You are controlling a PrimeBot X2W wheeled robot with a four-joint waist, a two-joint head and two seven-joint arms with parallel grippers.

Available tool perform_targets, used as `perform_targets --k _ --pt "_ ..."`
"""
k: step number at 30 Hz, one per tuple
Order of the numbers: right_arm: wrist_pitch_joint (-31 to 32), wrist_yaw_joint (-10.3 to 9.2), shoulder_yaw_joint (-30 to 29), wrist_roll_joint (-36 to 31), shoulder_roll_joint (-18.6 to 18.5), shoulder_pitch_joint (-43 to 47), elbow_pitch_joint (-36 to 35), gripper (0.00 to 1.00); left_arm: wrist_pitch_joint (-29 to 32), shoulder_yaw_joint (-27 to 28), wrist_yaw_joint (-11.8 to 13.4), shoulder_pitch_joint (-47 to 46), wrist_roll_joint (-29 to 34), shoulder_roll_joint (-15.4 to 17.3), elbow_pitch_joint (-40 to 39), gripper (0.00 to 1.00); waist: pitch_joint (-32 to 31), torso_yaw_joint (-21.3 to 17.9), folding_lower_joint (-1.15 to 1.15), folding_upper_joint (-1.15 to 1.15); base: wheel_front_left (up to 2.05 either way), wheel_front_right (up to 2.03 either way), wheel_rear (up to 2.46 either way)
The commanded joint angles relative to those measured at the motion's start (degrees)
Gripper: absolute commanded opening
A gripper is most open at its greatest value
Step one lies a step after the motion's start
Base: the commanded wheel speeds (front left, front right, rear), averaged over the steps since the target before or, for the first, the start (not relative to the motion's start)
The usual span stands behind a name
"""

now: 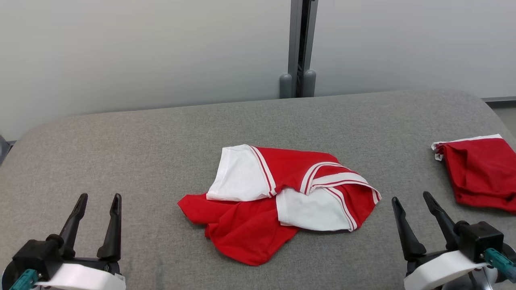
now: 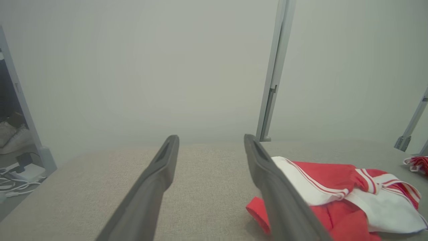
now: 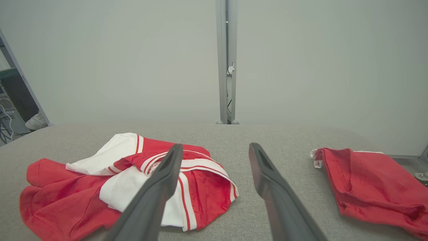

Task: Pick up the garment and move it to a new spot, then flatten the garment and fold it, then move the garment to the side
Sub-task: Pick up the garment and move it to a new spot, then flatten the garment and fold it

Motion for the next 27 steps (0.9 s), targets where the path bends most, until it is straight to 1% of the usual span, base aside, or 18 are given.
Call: perform_targets --k 1,7,15,27 --pt "0.2 -0.02 -0.3 0.2 -0.4 0.8 -0.1 1.0 -0.2 -0.3 -0.1 0.6 0.8 0.4 0.2 1.0 -0.4 0.1 0.0 0.0 0.0 0.0 0.0" --pt "0.7 -0.02 -1.2 -0.2 -0.3 3.2 -1.9 1.0 -0.2 -1.1 0.2 2.2 0.8 -0.4 0.8 1.0 -1.4 0.4 0.0 0.0 0.0 0.0 0.0" --pt "1.7 -0.02 -3.1 -1.1 0.4 5.2 -5.1 1.0 0.4 -1.5 0.2 3.0 0.2 0.0 1.1 1.0 -1.8 0.3 0.0 0.0 0.0 0.0 0.0" --pt "2.2 -0.02 -3.4 -1.1 0.9 5.8 -6.1 1.0 1.3 -1.9 0.7 2.3 -0.3 0.2 0.4 1.0 -1.6 0.8 0.0 0.0 0.0 0.0 0.0"
